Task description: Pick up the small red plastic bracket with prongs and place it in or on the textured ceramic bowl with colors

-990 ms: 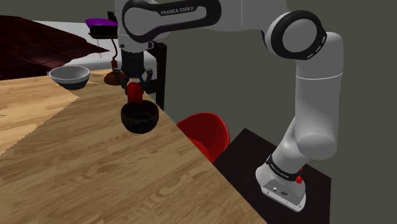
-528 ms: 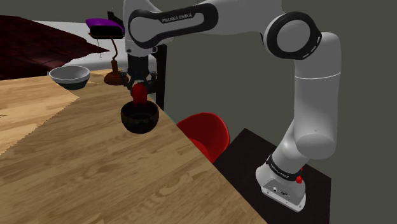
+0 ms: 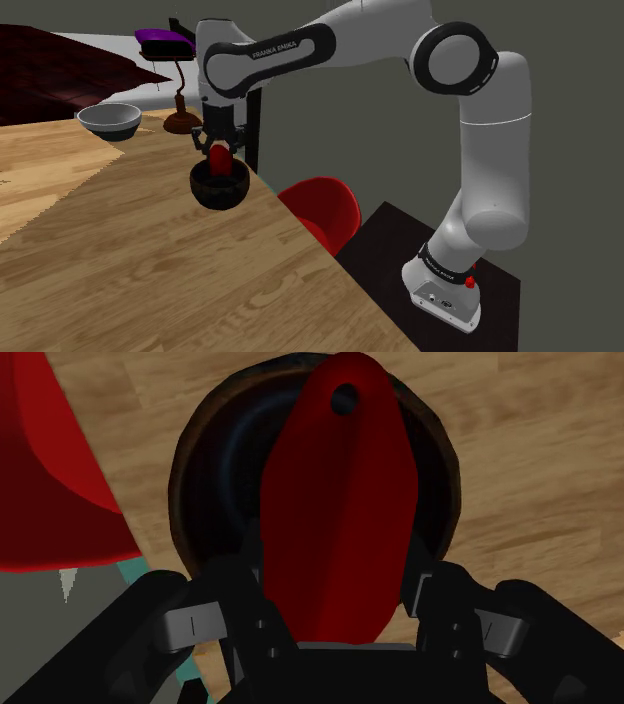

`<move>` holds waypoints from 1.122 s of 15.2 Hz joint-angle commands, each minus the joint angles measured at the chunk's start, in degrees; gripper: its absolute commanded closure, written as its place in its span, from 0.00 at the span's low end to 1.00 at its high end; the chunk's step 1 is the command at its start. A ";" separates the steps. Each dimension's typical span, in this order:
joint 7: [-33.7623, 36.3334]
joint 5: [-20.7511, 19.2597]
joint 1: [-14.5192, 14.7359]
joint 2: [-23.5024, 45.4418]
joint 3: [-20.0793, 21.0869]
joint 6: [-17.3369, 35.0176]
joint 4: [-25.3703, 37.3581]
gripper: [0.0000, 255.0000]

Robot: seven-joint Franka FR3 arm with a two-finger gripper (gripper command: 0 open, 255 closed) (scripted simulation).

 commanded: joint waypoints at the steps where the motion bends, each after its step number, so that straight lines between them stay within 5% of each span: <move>1: -0.01 -0.16 0.04 0.74 -0.10 1.19 -0.42 1.00; 9: -0.01 -0.20 0.05 0.95 -0.13 1.64 -0.66 1.00; 10: -0.01 -0.21 0.06 0.95 -0.13 1.64 -0.66 0.00; 17: -0.19 0.09 -0.13 -0.27 0.00 -1.63 1.41 0.00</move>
